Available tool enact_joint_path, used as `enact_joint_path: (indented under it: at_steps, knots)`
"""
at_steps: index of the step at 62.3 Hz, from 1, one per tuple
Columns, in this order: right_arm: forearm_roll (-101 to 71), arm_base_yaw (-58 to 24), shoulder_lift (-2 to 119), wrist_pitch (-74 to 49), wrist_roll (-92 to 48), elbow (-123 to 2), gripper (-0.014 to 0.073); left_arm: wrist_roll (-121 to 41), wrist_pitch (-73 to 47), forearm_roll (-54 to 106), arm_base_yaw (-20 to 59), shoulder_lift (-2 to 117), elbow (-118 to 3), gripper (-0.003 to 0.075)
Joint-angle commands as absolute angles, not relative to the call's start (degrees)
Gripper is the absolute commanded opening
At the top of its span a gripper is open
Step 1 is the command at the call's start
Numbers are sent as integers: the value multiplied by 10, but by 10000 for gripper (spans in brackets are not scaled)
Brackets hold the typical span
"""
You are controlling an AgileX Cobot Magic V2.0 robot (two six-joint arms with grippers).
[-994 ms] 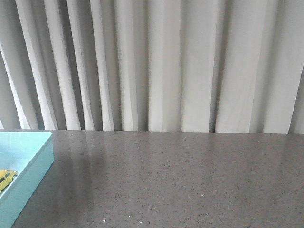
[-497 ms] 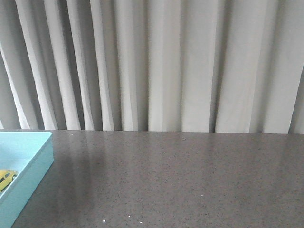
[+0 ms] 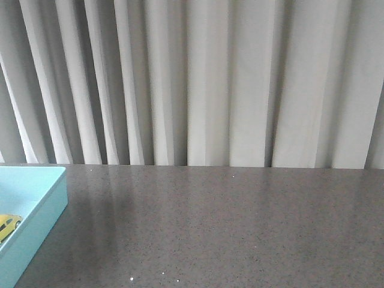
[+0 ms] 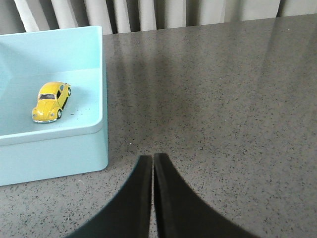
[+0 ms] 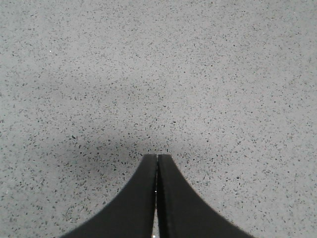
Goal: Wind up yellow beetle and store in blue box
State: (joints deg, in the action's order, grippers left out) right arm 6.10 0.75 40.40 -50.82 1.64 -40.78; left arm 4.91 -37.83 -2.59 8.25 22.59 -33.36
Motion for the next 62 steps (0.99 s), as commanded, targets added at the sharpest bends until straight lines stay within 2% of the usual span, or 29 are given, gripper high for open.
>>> enact_joint_path:
  at_steps: [1,22,49,62]
  knots:
    - [69,8,404,-475,12,-421,-7,54,-337,-22,87,230,-347,-7]
    - [71,8,404,-475,12,-421,-7,54,-321,-46,87,186,-318,-6]
    - [71,8,404,-476,12,-421,-7,52,-99,0,11,-16,-67,-6]
    - [71,8,402,-477,12,-421,-7,52,8,3,25,-16,12,-6]
